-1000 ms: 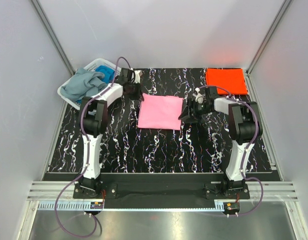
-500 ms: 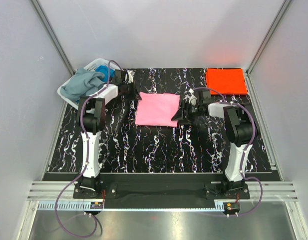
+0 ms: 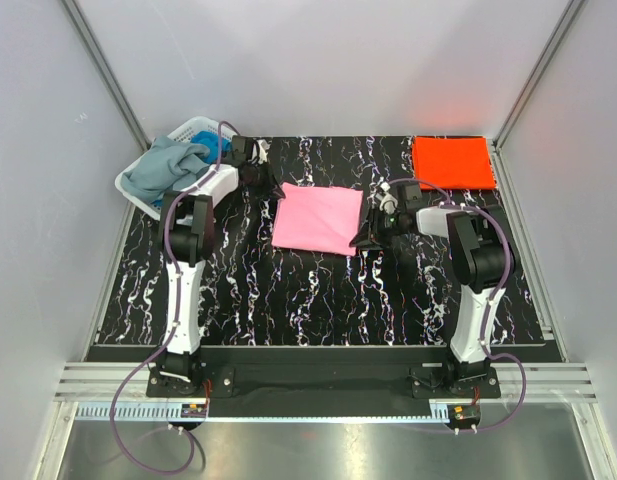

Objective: Fold and stack the t-shirts
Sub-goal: Fold the tshirt

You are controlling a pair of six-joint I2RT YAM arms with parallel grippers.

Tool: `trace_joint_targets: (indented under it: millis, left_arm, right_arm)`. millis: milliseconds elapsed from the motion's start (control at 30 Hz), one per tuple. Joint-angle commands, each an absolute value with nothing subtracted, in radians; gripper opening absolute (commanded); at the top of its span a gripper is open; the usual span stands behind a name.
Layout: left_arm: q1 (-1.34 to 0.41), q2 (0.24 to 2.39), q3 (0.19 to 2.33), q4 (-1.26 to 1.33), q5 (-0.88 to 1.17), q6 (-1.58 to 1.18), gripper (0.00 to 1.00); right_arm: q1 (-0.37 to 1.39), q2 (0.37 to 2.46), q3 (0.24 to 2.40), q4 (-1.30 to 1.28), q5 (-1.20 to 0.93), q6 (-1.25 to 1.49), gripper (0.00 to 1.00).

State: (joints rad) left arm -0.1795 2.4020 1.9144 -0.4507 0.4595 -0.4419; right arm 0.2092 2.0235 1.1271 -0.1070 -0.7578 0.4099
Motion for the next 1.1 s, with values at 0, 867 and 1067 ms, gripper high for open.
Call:
trace_joint_targets:
  millis: [0, 867, 1067]
  left_arm:
    - [-0.172, 2.428, 1.913, -0.497, 0.391, -0.431, 0.0]
    - [-0.16, 2.499, 1.997, -0.512, 0.543, -0.396, 0.0]
    - [-0.15, 2.514, 2.003, -0.489, 0.606, -0.396, 0.0]
  right_arm:
    - [0.207, 1.953, 1.146, -0.176, -0.654, 0.397, 0.4]
    - [0.141, 2.474, 1.954, -0.46, -0.666, 0.304, 0.93]
    - [0.167, 2.506, 1.973, -0.489, -0.678, 0.276, 0.93]
